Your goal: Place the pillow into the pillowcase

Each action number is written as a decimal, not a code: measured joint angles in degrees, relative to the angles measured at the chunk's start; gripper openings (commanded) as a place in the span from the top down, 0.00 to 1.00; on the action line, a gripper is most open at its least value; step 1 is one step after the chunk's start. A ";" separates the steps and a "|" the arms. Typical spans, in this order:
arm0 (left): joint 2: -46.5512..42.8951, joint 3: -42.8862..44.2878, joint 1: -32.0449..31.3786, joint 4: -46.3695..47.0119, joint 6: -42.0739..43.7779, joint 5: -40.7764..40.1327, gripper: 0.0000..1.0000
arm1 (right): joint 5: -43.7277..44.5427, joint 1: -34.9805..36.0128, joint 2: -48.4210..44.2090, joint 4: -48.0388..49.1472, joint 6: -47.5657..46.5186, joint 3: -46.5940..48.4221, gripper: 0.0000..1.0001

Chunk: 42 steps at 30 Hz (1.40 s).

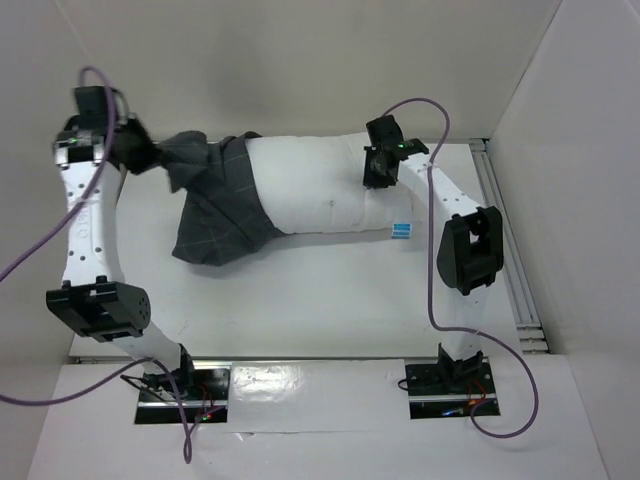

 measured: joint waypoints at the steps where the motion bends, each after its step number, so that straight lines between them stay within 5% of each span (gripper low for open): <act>1: -0.15 0.00 3.78 0.57 -0.76 -0.46 0.98 | -0.04 -0.09 -0.87 0.81 0.50 -1.42 1.00; 3: 0.26 -0.02 10.40 1.68 -3.21 -1.75 0.64 | -0.13 -0.28 -3.13 2.51 1.51 -4.55 1.00; 4: 0.85 0.00 12.37 2.14 -3.76 -2.12 0.20 | -0.26 -0.39 -4.33 3.08 1.97 -5.92 1.00; 6: 2.38 0.48 13.90 2.84 -4.94 -1.79 0.04 | -0.57 -0.50 -6.73 3.69 2.80 -8.15 1.00; 8: 4.00 1.16 13.14 3.30 -4.55 -1.05 0.00 | -0.66 -0.57 -8.85 3.87 3.32 -9.84 1.00; 13: 5.81 1.44 1.14 3.85 -1.25 -3.87 0.19 | -0.59 -0.59 -12.24 3.74 4.22 -13.49 1.00; 20: 13.31 6.56 -23.34 0.87 3.19 -14.95 0.02 | 0.31 -0.39 -12.35 3.67 4.92 -13.90 1.00; 26: 21.79 8.48 -29.11 -4.94 0.76 -26.38 0.07 | 1.05 0.00 -12.52 3.41 4.94 -13.90 1.00; 29: 22.49 6.99 -29.20 -6.36 -1.53 -29.90 0.16 | 1.03 0.24 -12.66 3.23 4.94 -13.90 1.00; 32: 21.84 5.33 -29.07 -6.38 -2.62 -31.28 0.46 | 1.01 0.35 -12.76 3.04 4.83 -13.90 1.00; 34: 21.84 5.16 -28.98 -6.40 -3.08 -31.36 0.76 | 1.01 0.35 -12.76 3.02 4.68 -13.90 1.00; 35: 21.84 5.16 -28.92 -6.54 -2.99 -31.34 1.00 | 0.98 0.35 -12.76 2.99 4.63 -13.90 1.00; 42: 25.51 19.28 -30.05 -9.49 2.67 -18.45 1.00 | -3.13 0.90 -12.79 3.08 4.85 -13.79 1.00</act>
